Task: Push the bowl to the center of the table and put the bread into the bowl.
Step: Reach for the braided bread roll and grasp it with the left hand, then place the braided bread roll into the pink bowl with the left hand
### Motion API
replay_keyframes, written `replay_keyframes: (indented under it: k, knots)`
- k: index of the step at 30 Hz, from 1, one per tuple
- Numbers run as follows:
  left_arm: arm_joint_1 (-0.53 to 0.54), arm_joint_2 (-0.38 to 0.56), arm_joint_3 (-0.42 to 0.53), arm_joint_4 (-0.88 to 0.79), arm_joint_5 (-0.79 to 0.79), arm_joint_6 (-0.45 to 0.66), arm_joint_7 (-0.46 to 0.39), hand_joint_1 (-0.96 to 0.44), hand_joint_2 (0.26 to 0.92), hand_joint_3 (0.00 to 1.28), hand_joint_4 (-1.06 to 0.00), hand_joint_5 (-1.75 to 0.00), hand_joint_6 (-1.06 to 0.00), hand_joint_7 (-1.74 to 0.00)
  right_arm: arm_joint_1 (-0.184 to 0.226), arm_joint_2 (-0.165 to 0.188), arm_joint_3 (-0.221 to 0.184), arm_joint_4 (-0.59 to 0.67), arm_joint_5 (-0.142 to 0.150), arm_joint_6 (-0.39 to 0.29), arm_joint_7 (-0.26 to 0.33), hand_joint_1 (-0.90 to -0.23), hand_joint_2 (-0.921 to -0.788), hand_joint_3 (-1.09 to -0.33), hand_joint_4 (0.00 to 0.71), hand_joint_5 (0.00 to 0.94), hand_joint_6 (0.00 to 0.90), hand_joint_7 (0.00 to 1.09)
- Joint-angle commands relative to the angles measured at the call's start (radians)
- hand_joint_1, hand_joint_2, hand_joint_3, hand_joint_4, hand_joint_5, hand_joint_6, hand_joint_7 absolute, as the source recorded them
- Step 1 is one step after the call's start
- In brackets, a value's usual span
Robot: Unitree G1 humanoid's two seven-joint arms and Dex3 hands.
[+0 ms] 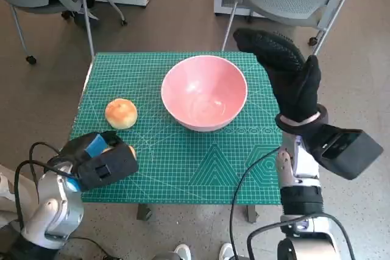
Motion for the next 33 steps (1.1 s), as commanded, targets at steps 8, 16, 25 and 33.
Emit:
replay_keyframes:
  k: [8,16,25,33]
  knots:
    - [0.018,-0.010,0.018,-0.005,0.006,-0.011,-0.026,0.00,0.890,0.11,-0.68,-1.29,-0.70,-0.98,0.015,0.006,-0.003,0.008,0.014,0.009,0.011,-0.677,-0.921,-0.898,0.074,0.004,-0.001,0.26]
    - [0.027,-0.007,0.034,-0.035,0.005,-0.010,-0.040,0.00,0.893,0.10,-0.68,-1.30,-0.70,-0.98,0.019,0.008,-0.002,0.003,0.013,0.010,0.009,-0.677,-0.921,-0.899,0.074,0.003,-0.001,0.26]
    - [0.032,0.000,0.062,-0.098,0.009,-0.004,-0.070,0.00,0.894,0.10,-0.67,-1.32,-0.70,-0.96,0.021,0.009,-0.001,-0.001,0.011,0.012,0.006,-0.677,-0.921,-0.900,0.073,0.002,-0.001,0.26]
    - [0.024,0.003,0.081,-0.146,0.018,0.008,-0.098,0.00,0.894,0.10,-0.68,-1.30,-0.70,-0.96,0.017,0.009,-0.003,0.005,0.011,0.012,0.006,-0.677,-0.921,-0.899,0.074,0.002,-0.001,0.26]
